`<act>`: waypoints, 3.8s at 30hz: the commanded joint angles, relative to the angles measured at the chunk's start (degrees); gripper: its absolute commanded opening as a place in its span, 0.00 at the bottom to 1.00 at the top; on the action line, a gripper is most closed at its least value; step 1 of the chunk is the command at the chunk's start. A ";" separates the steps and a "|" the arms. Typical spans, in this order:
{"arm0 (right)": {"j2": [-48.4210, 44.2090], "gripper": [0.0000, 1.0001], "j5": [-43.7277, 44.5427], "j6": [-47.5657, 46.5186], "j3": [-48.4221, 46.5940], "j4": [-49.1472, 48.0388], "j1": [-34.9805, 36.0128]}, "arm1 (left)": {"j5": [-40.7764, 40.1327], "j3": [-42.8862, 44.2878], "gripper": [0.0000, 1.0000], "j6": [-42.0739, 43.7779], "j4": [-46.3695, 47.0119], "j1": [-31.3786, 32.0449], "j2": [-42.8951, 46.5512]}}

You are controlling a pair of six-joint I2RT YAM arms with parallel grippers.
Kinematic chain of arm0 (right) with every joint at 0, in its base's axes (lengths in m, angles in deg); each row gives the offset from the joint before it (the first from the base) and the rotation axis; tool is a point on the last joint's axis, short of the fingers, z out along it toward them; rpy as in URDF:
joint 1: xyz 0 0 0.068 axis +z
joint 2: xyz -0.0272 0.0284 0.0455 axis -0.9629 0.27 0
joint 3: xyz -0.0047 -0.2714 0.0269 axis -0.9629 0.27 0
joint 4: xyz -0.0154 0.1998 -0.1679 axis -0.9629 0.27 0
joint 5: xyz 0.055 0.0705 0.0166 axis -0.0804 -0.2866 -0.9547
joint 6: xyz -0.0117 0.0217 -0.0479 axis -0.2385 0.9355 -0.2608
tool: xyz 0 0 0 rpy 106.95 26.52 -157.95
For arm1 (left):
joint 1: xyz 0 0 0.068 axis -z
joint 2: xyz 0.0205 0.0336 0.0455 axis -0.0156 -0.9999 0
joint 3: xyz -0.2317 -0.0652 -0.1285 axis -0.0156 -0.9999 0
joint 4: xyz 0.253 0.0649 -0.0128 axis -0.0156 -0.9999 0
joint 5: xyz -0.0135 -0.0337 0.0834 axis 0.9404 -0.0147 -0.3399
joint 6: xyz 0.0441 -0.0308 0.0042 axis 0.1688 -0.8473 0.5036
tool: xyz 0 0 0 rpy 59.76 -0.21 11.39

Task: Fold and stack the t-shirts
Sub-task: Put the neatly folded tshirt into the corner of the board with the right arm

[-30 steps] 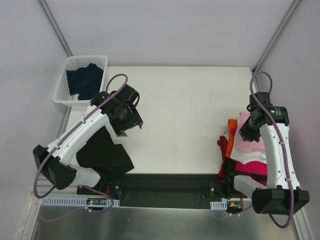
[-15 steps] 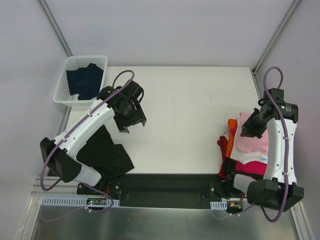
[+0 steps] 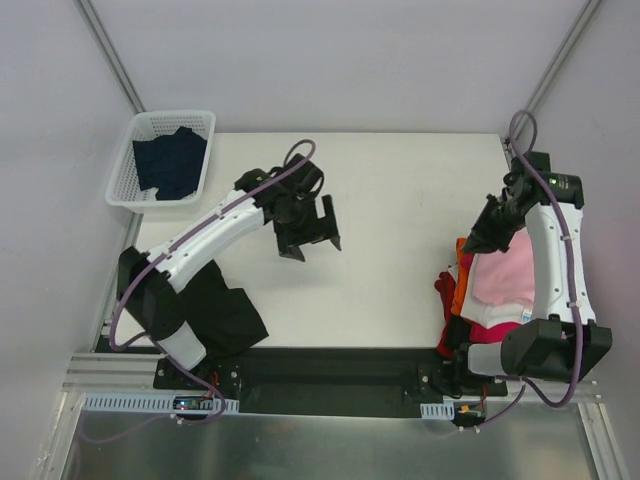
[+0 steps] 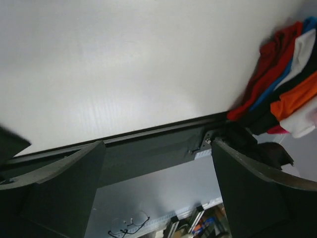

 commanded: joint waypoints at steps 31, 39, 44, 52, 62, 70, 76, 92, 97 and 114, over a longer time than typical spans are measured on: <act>-10.00 0.01 7.59 4.99 -7.68 15.27 3.25 | 12.87 9.42 0.89 1.67 11.80 6.01 -10.36; -17.92 0.01 14.92 9.40 -1.18 18.28 0.09 | 14.10 5.48 0.88 2.02 11.89 -0.06 -7.55; -21.87 0.01 14.73 8.34 3.73 18.37 -2.29 | 14.28 1.87 0.88 3.60 11.80 -1.29 -5.45; -27.85 0.01 23.43 8.61 8.59 18.28 -5.45 | 15.60 -2.62 0.88 6.24 11.63 -7.44 -2.89; -34.18 0.01 21.72 8.00 7.78 18.37 -11.69 | 18.94 3.79 0.88 11.33 7.59 -12.45 -7.10; -30.24 0.01 12.97 9.30 19.39 18.19 -13.01 | 21.75 5.38 0.89 13.63 6.35 -16.14 -9.22; -26.29 0.01 17.29 10.89 20.71 17.41 -14.76 | 21.76 2.05 0.88 13.89 6.36 -20.45 -7.90; -12.84 0.01 -0.82 15.38 36.46 -2.90 -19.69 | 19.73 -19.66 0.89 16.09 6.44 -20.98 2.03; -6.16 0.01 2.08 14.93 32.41 -3.86 -19.78 | 19.99 -19.41 0.88 16.26 6.44 -20.98 1.77; 12.11 0.01 0.59 14.06 26.25 -13.62 -19.78 | 20.35 -13.52 0.88 15.03 6.35 -20.80 -2.98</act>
